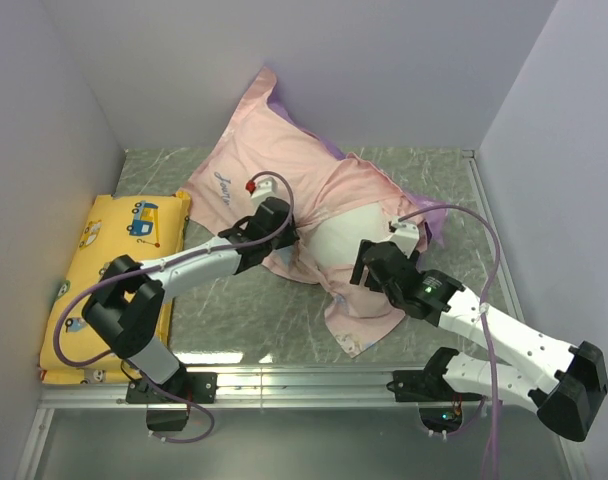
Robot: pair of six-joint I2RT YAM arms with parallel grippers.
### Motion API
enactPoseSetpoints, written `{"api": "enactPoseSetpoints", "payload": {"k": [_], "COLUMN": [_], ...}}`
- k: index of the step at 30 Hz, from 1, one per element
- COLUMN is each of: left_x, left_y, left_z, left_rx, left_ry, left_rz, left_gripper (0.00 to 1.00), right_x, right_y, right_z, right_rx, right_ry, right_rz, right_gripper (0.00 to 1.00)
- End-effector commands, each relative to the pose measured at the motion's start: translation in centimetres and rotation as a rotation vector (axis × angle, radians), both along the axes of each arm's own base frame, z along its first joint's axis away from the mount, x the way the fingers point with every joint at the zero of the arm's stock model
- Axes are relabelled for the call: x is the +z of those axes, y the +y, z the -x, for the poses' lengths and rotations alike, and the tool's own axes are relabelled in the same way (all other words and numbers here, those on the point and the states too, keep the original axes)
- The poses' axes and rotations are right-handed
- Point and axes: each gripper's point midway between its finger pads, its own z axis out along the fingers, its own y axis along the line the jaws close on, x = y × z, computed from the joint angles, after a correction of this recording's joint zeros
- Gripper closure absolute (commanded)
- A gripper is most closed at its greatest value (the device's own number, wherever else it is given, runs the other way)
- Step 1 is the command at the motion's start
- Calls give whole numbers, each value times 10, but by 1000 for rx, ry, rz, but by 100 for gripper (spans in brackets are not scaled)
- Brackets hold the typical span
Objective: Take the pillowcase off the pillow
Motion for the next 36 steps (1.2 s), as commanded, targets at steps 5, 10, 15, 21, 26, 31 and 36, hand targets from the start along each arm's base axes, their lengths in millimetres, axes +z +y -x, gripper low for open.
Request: {"api": "enactPoseSetpoints", "payload": {"k": [5, 10, 15, 21, 26, 31, 36], "left_x": [18, 7, 3, 15, 36, 59, 77], "left_y": [25, 29, 26, 21, 9, 4, -8], "left_z": [-11, -20, -27, -28, -19, 1, 24], "left_rx": [35, 34, 26, 2, -69, -110, -159], "left_ry": [-40, -15, -8, -19, -41, -82, -115], "left_rz": [7, 7, 18, 34, 64, 8, -26], "left_gripper": [100, 100, 100, 99, 84, 60, 48], "right_x": [2, -4, -29, -77, -96, -85, -75], "right_y": [14, 35, 35, 38, 34, 41, 35], "right_z": [-12, 23, 59, 73, 66, 57, 51], "right_rx": [40, 171, 198, 178, 129, 136, 124], "right_ry": [6, 53, 91, 166, 173, 140, 100], "right_rz": [-53, -187, -379, -456, -410, -421, -400], "right_gripper": [60, 100, 100, 100, 100, 100, 100]}}
